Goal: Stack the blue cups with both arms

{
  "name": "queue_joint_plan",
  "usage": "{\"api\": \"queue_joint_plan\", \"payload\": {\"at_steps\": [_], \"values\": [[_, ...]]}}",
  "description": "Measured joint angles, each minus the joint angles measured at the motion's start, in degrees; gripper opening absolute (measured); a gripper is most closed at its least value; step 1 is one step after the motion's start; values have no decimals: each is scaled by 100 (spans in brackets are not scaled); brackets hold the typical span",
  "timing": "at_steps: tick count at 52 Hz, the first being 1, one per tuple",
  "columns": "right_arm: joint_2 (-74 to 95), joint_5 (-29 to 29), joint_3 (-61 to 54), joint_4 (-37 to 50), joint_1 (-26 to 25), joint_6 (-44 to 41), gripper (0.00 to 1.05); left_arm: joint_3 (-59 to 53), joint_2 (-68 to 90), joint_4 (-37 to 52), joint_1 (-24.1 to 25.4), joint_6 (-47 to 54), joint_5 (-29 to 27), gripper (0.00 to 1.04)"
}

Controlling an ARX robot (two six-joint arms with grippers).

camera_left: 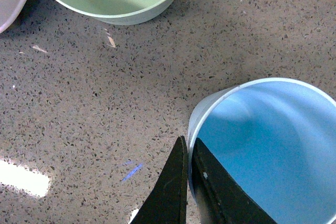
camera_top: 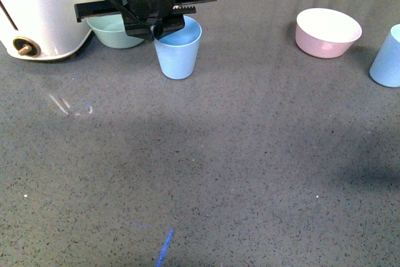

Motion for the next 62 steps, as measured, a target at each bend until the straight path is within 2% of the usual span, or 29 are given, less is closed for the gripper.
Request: {"api": "queue_joint_plan", "payload": {"at_steps": [14, 20, 35, 62], "values": [[0, 0, 0, 0, 0, 0, 96, -177, -192, -92, -92, -90, 289, 2], [0, 0, 0, 0, 0, 0, 96, -328, -396, -155, -308, -216, 682, 2], [0, 0, 0, 0, 0, 0, 96, -514, -560, -13, -907, -341, 1080, 2], [0, 0, 0, 0, 0, 0, 96, -529, -407, 306, -1329, -256, 1075, 2]]}}
